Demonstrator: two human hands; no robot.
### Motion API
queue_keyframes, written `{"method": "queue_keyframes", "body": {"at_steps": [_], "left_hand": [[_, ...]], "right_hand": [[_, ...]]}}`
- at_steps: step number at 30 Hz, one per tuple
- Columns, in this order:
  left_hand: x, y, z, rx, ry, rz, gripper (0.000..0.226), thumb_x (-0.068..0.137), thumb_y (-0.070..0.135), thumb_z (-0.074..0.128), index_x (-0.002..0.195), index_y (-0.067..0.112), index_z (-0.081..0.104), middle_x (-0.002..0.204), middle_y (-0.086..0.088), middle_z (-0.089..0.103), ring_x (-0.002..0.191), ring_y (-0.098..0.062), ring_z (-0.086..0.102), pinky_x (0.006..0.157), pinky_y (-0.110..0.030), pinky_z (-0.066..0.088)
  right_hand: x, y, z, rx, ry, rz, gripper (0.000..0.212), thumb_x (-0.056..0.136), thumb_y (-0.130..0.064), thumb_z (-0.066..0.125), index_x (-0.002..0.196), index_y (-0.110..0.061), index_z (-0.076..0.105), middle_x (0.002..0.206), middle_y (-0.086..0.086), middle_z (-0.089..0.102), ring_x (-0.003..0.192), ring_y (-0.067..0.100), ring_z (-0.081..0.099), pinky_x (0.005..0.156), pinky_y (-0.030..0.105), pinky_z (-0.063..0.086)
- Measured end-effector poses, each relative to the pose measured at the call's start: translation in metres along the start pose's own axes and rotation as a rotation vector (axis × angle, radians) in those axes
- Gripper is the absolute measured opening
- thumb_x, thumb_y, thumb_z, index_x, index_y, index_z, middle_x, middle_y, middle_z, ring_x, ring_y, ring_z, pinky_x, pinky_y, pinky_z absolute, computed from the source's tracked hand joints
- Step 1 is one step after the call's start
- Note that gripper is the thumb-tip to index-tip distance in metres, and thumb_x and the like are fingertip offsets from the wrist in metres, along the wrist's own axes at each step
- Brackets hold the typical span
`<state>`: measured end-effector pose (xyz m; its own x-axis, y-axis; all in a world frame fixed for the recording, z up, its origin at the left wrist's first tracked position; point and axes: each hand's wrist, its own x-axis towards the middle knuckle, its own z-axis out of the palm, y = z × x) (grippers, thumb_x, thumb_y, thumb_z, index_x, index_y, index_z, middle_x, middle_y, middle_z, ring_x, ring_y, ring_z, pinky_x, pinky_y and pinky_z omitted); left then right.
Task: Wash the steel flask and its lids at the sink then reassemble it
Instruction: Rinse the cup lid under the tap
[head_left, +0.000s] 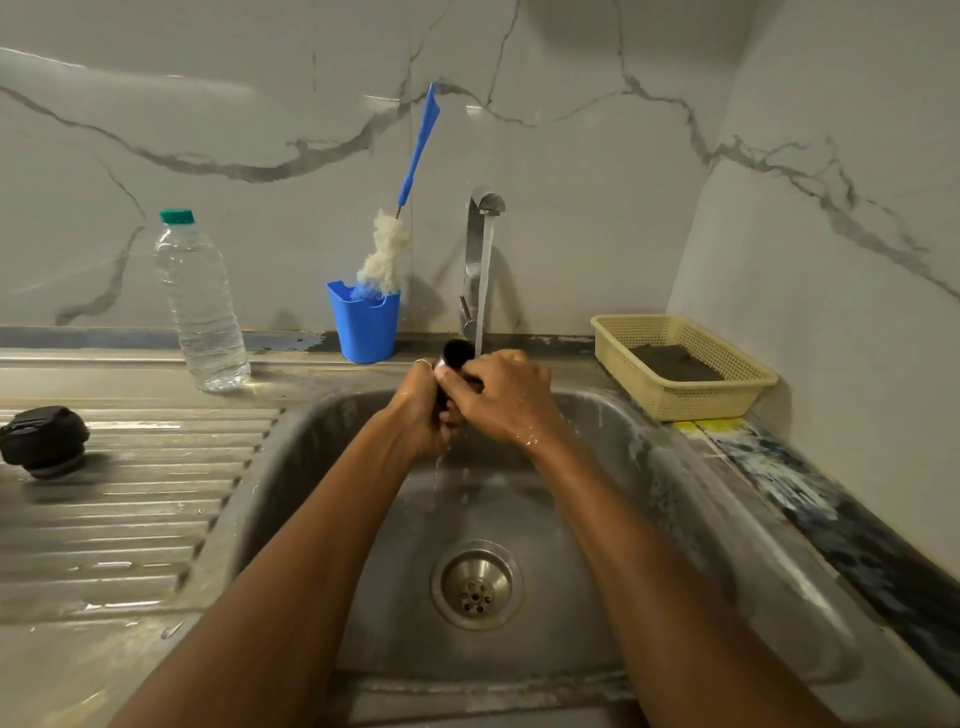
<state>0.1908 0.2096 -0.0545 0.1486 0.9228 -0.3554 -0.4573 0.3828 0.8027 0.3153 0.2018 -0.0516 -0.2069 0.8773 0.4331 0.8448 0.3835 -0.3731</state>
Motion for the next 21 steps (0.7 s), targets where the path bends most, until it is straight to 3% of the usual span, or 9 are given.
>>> {"method": "queue_keyframes", "body": {"at_steps": [1,3,5,8,10,13,15,17,21], "left_hand": [[0.0,0.001,0.001,-0.001,0.0,-0.007,0.041,0.106,0.035,0.033,0.088,0.009,0.059,0.062,-0.001,0.054,0.05,-0.007,0.04,0.038,-0.015,0.033],[-0.001,0.002,0.001,0.033,-0.004,-0.028,0.043,0.107,0.035,0.032,0.09,0.007,0.06,0.059,-0.002,0.055,0.048,-0.007,0.045,0.039,-0.015,0.039],[-0.002,0.001,0.001,0.112,-0.036,-0.029,0.047,0.108,0.042,0.034,0.096,0.006,0.063,0.062,-0.004,0.061,0.053,-0.008,0.054,0.047,-0.017,0.048],[-0.004,-0.005,0.004,0.364,-0.109,0.096,0.052,0.104,0.055,0.039,0.115,0.011,0.065,0.085,-0.008,0.065,0.072,-0.014,0.057,0.06,-0.024,0.049],[-0.002,-0.008,0.006,0.521,-0.173,0.196,0.039,0.105,0.052,0.041,0.128,0.026,0.06,0.101,-0.01,0.063,0.084,-0.018,0.055,0.063,-0.025,0.048],[0.003,-0.01,0.0,0.493,-0.224,0.219,0.035,0.106,0.05,0.042,0.13,0.032,0.059,0.106,-0.013,0.064,0.08,-0.017,0.054,0.062,-0.025,0.049],[0.004,-0.007,-0.002,0.35,-0.152,0.143,0.049,0.106,0.054,0.038,0.125,0.015,0.062,0.086,-0.009,0.067,0.065,-0.011,0.053,0.056,-0.023,0.048],[0.006,-0.004,-0.003,0.172,-0.068,0.047,0.056,0.107,0.052,0.033,0.111,0.005,0.063,0.068,-0.006,0.063,0.056,-0.008,0.049,0.047,-0.021,0.045],[0.002,-0.001,-0.006,0.086,-0.044,-0.007,0.042,0.106,0.029,0.026,0.089,0.009,0.059,0.06,0.0,0.047,0.047,-0.006,0.04,0.038,-0.016,0.034]], "right_hand": [[0.0,0.0,0.001,0.042,-0.041,-0.016,0.037,0.098,-0.057,0.048,0.08,-0.028,0.063,0.094,-0.007,0.068,0.102,0.009,0.053,0.096,0.04,0.04],[-0.002,0.002,-0.003,0.243,-0.146,0.036,0.03,0.099,-0.047,0.056,0.082,-0.025,0.068,0.08,-0.009,0.068,0.078,0.003,0.064,0.078,0.032,0.051],[-0.002,0.003,-0.008,0.327,-0.115,0.127,0.03,0.101,-0.039,0.057,0.077,-0.025,0.069,0.068,-0.011,0.065,0.06,-0.001,0.06,0.06,0.023,0.043],[0.002,0.001,-0.008,0.397,-0.013,0.336,0.039,0.103,-0.043,0.052,0.084,-0.014,0.073,0.075,0.0,0.069,0.069,0.014,0.064,0.059,0.029,0.044],[0.005,0.0,-0.011,0.562,-0.02,0.521,0.037,0.102,-0.041,0.052,0.098,-0.012,0.073,0.087,0.005,0.072,0.078,0.019,0.066,0.066,0.032,0.053],[0.005,0.0,-0.017,0.823,-0.131,0.613,0.034,0.105,-0.04,0.049,0.112,-0.015,0.071,0.096,0.006,0.073,0.086,0.021,0.069,0.067,0.032,0.053],[0.004,-0.001,-0.017,0.915,-0.164,0.534,0.041,0.103,-0.05,0.047,0.106,-0.017,0.072,0.098,0.007,0.075,0.092,0.024,0.07,0.08,0.038,0.055],[0.003,-0.003,-0.015,0.806,-0.188,0.356,0.047,0.099,-0.056,0.051,0.099,-0.015,0.075,0.096,0.005,0.076,0.092,0.02,0.071,0.087,0.037,0.055],[0.001,-0.003,-0.011,0.419,-0.176,0.082,0.026,0.094,-0.038,0.069,0.079,-0.018,0.072,0.084,-0.001,0.072,0.075,0.009,0.068,0.073,0.028,0.051]]}}
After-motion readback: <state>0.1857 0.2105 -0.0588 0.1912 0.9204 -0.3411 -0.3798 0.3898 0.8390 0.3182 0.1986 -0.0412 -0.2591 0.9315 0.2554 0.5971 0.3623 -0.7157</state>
